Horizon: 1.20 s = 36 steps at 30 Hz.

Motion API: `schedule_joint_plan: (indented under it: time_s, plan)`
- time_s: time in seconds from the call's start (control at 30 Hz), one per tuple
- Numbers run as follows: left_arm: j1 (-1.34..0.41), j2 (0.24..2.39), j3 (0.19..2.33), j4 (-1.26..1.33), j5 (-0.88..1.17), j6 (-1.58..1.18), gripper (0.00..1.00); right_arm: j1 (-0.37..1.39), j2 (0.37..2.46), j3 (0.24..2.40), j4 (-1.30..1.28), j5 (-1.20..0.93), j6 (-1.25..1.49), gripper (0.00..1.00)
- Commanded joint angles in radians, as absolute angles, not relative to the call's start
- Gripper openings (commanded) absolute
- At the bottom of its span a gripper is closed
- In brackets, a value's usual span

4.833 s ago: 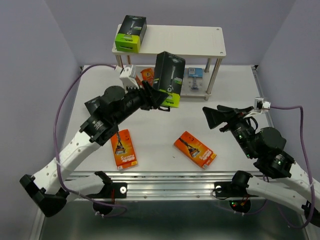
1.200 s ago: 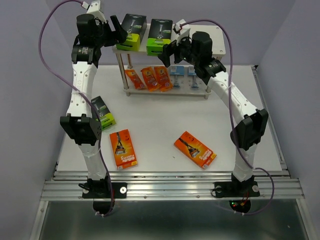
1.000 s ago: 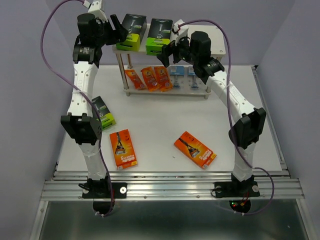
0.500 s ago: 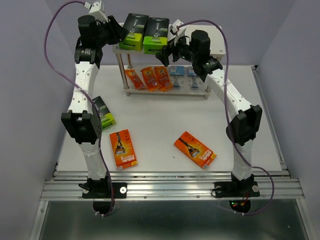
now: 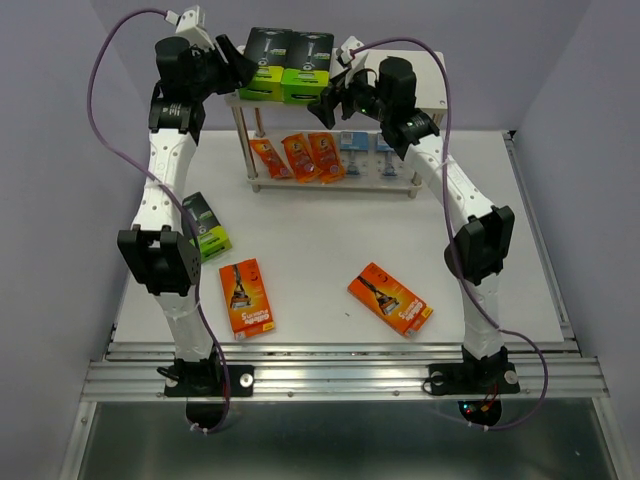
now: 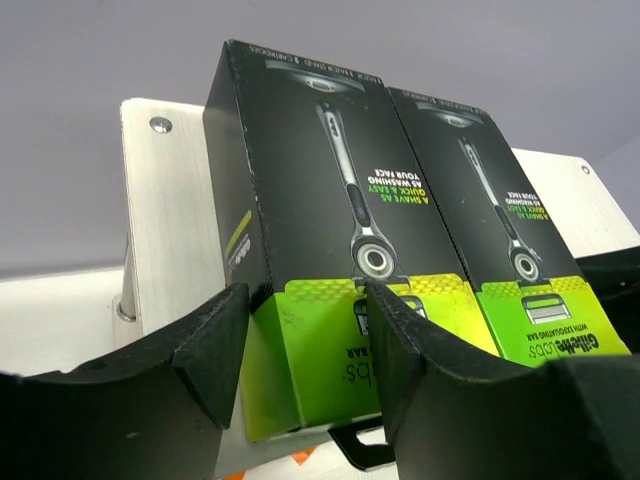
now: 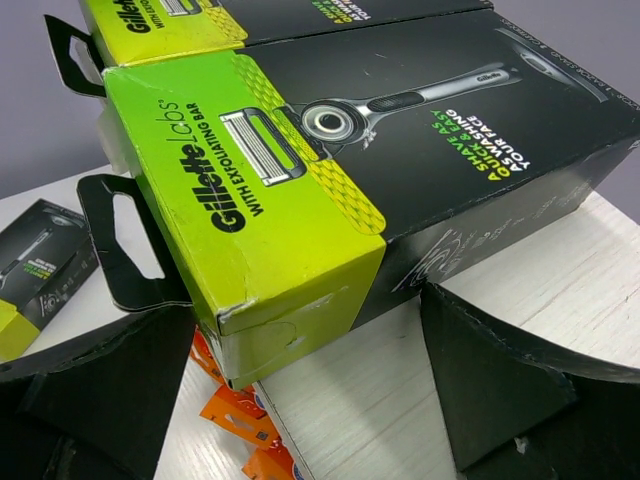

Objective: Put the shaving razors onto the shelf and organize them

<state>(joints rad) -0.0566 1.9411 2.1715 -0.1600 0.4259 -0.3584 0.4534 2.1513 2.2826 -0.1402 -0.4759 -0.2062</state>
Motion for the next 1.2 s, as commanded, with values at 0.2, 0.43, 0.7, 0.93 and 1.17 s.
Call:
schedule_joint_plan:
  time_s: [0.2,0.43,0.7,0.93,1.17]
  plan:
    - [-0.067,1.839,2.161,-0.184,0.414,-0.362,0.92,0.451,2.102,2.264,-0.063,-0.431,-0.193,1.0]
    - [-0.052,1.803,2.211,-0.27,0.273,-0.362,0.99,0.451,1.973,2.129,-0.063,-0.371,-0.184,1.0]
    - [0.034,1.528,1.946,-0.282,0.095,-0.429,0.99,0.451,1.754,1.878,-0.037,-0.298,-0.207,1.0]
    - [0.054,1.106,1.264,-0.187,-0.13,-0.619,0.99,0.451,1.476,1.531,0.03,-0.236,-0.14,1.0]
    - [0.054,0.876,0.755,-0.21,-0.043,-0.848,0.99,0.451,1.186,1.103,0.169,-0.196,0.061,1.0]
